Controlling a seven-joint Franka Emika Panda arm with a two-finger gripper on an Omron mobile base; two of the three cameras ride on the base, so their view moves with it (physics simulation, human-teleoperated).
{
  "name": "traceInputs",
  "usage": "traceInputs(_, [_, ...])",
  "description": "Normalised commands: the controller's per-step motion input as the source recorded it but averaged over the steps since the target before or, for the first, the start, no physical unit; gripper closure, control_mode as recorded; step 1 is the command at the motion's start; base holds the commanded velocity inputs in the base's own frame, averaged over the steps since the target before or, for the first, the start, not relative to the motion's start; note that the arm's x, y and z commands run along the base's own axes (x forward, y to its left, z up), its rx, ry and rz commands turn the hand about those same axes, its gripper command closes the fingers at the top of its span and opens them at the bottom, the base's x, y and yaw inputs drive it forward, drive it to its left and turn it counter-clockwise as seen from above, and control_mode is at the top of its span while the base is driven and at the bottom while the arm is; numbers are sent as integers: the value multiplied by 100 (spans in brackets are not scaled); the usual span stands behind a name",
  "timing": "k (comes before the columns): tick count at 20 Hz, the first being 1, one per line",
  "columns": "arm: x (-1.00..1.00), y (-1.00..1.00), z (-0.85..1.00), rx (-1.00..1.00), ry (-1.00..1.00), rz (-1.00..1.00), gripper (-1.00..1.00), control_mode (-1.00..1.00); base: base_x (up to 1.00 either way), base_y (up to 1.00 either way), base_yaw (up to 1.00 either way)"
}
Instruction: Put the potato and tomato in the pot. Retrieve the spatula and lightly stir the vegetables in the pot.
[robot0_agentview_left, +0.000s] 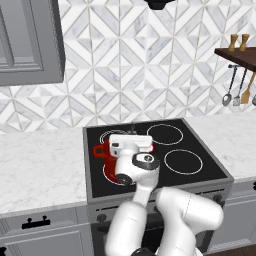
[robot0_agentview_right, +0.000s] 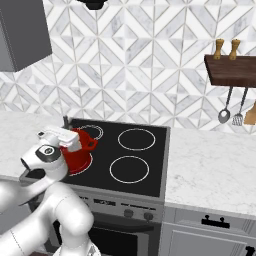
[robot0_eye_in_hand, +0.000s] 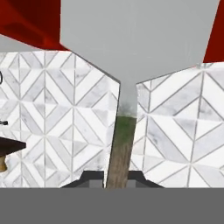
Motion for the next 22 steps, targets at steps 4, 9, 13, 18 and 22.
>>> traceInputs(4, [9,24,18,11,-38,-3,100,-100,0,0,0])
traceInputs(9, [0,14,14,8,-44,-4,100,-100,0,0,0])
traceInputs(13, [-30,-3,0,4,-10,-1,100,-100,0,0,0])
traceInputs(18, [-29,-32,0,0,0,0,100,-100,0,0,0])
traceInputs(22, [-3,-27,-4,0,14,1,100,-100,0,0,0])
